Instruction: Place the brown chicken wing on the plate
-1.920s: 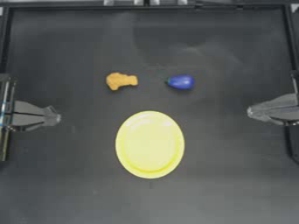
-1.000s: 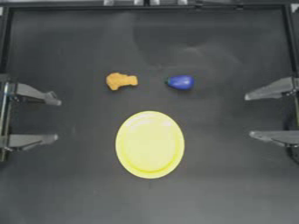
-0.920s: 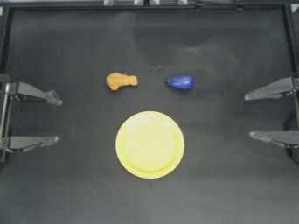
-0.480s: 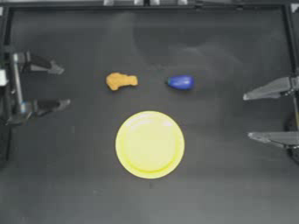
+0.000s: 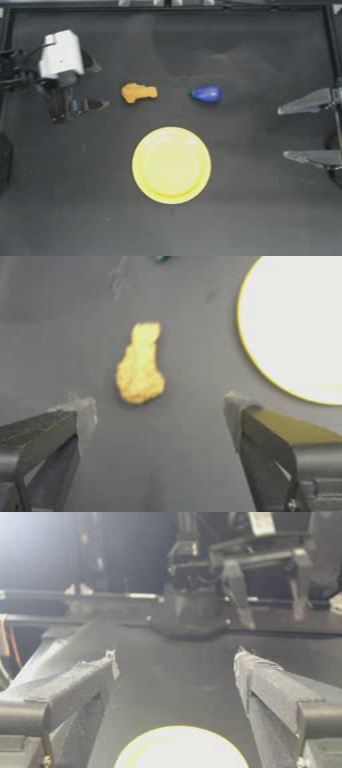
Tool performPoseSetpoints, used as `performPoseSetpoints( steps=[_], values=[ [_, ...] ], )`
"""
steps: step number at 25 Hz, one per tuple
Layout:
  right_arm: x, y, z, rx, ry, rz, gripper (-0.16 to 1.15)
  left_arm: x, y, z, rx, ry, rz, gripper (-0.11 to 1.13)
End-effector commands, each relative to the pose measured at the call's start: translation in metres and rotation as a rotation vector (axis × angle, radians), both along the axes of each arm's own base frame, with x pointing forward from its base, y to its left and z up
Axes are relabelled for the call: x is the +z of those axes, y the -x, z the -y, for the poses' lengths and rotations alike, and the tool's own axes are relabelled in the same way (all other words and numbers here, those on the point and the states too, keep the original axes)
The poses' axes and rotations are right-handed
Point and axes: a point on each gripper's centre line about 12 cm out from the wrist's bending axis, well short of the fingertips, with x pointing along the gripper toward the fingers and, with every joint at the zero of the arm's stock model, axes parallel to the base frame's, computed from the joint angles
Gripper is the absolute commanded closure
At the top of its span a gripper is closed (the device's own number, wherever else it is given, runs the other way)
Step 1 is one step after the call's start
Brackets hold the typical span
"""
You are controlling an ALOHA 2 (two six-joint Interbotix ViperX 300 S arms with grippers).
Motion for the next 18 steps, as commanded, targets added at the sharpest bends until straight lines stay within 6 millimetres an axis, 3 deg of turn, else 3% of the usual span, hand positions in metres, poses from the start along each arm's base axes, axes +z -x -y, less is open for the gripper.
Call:
performPoseSetpoints(
  steps=[1, 9, 18],
  values=[
    [0.003, -0.002, 0.000, -0.002, -0.010, 0.005, -0.02, 0.000, -0.017, -0.016, 0.007, 0.009, -0.014, -0.02],
    [-0.001, -0.002, 0.000, -0.003, -0.015, -0.008, -0.02, -0.036, -0.047, -0.042, -0.026, 0.075, -0.094, -0.01],
    [-0.003, -0.002, 0.000, -0.004, -0.017, -0.011, -0.02, -0.075, -0.064, -0.066, -0.024, 0.117, -0.177, -0.01]
  ],
)
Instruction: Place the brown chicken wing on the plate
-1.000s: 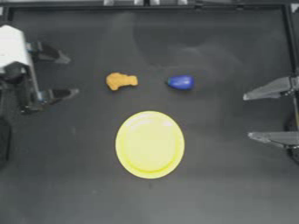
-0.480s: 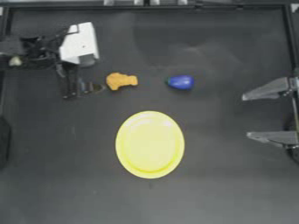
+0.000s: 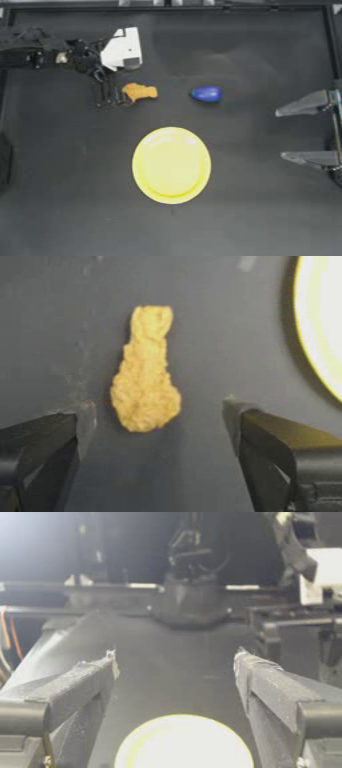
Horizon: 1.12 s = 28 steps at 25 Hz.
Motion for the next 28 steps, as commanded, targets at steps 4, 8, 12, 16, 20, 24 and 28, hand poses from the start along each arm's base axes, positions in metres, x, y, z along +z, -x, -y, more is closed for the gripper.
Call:
performPoseSetpoints(
  steps=[4, 8, 12, 16, 20, 24, 28],
  values=[
    [0.003, -0.002, 0.000, -0.001, -0.004, 0.008, -0.02, -0.001, -0.014, -0.013, -0.022, -0.024, 0.003, -0.01],
    [0.001, -0.001, 0.000, -0.001, -0.004, 0.006, -0.02, -0.012, -0.018, -0.016, -0.027, -0.013, -0.018, -0.01],
    [0.002, -0.001, 0.000, -0.001, -0.004, 0.011, -0.02, -0.025, -0.018, -0.019, -0.025, 0.001, -0.045, -0.01],
    [0.003, -0.001, 0.000, -0.001, -0.003, 0.012, -0.02, -0.033, -0.019, -0.020, -0.029, 0.004, -0.057, -0.01],
    [0.002, -0.001, 0.000, -0.001, -0.003, 0.011, -0.02, -0.036, -0.019, -0.021, -0.031, 0.003, -0.063, 0.00],
    [0.002, 0.000, 0.000, 0.000, 0.000, 0.012, -0.02, -0.039, -0.019, -0.021, -0.032, 0.005, -0.069, 0.13],
    [0.001, 0.000, 0.000, -0.001, -0.004, 0.009, -0.02, -0.036, -0.019, -0.020, -0.032, 0.005, -0.065, 0.59]
  ],
)
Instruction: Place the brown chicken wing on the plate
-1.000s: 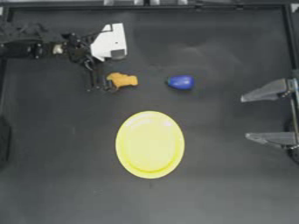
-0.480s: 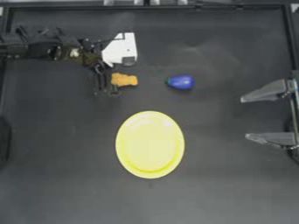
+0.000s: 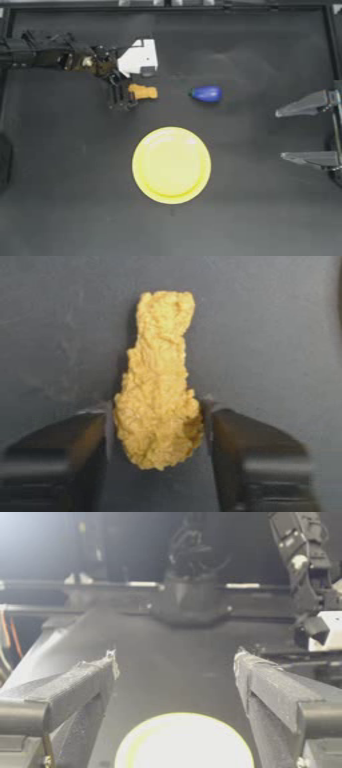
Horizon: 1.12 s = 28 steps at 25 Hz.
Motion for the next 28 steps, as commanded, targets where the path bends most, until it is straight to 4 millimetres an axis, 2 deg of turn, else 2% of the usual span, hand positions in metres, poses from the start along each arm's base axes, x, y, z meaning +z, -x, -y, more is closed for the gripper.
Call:
performPoseSetpoints(
  steps=[1, 2, 3, 9, 15, 19, 23, 28],
  values=[
    [0.004, -0.001, 0.000, -0.001, -0.004, 0.015, -0.02, 0.019, -0.005, -0.004, -0.018, -0.035, 0.040, 0.70],
    [0.004, -0.001, 0.000, -0.001, -0.004, 0.015, -0.02, 0.020, -0.005, -0.004, -0.021, -0.037, 0.040, 0.80],
    [0.004, -0.001, 0.000, -0.001, -0.003, 0.015, -0.02, 0.020, -0.004, -0.003, -0.021, -0.035, 0.040, 0.82],
    [0.004, -0.001, 0.000, 0.000, -0.001, 0.015, -0.02, 0.038, -0.005, -0.002, -0.024, -0.057, 0.078, 0.76],
    [0.004, -0.001, 0.000, -0.001, -0.004, 0.012, -0.02, 0.078, -0.009, 0.004, -0.041, -0.101, 0.156, 0.76],
    [0.003, -0.001, 0.000, -0.001, -0.004, 0.011, -0.02, 0.101, -0.017, 0.024, -0.091, -0.106, 0.192, 0.76],
    [0.003, -0.001, 0.000, -0.001, -0.006, 0.008, -0.02, 0.122, -0.028, 0.057, -0.170, -0.109, 0.235, 0.76],
    [0.003, -0.001, 0.000, -0.002, -0.010, 0.008, -0.02, 0.134, -0.040, 0.094, -0.224, -0.069, 0.256, 0.75]
  ],
)
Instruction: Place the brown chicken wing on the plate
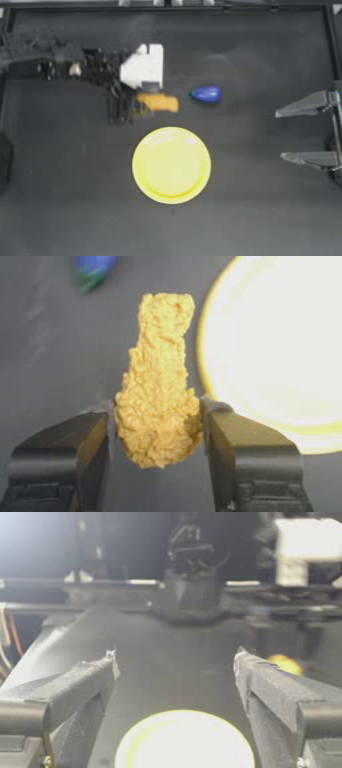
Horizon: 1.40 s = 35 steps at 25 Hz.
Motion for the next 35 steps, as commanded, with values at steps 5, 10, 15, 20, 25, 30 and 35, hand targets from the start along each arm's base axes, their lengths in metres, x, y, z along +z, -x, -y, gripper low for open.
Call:
performPoseSetpoints(
  steps=[5, 10, 15, 20, 25, 30, 35],
  values=[
    [0.004, -0.001, 0.000, -0.002, -0.007, 0.009, -0.02, 0.032, -0.015, 0.052, -0.089, 0.012, 0.084, 0.75],
    [0.002, -0.001, 0.000, -0.002, -0.007, 0.006, -0.02, 0.019, -0.028, 0.082, -0.133, 0.028, 0.097, 0.75],
    [0.002, 0.001, 0.001, -0.005, -0.019, 0.009, -0.02, 0.000, -0.036, 0.094, -0.151, 0.029, 0.099, 0.75],
    [0.002, 0.001, 0.000, -0.004, -0.018, 0.009, -0.02, -0.024, -0.043, 0.099, -0.143, 0.060, 0.061, 0.74],
    [0.002, 0.001, 0.000, -0.004, -0.018, 0.009, -0.02, -0.044, -0.047, 0.097, -0.141, 0.057, 0.032, 0.74],
    [0.002, 0.001, 0.000, -0.004, -0.018, 0.011, -0.02, -0.059, -0.049, 0.095, -0.134, 0.059, 0.006, 0.74],
    [0.002, 0.001, 0.000, -0.004, -0.018, 0.011, -0.02, -0.066, -0.049, 0.095, -0.130, 0.065, -0.012, 0.74]
  ],
)
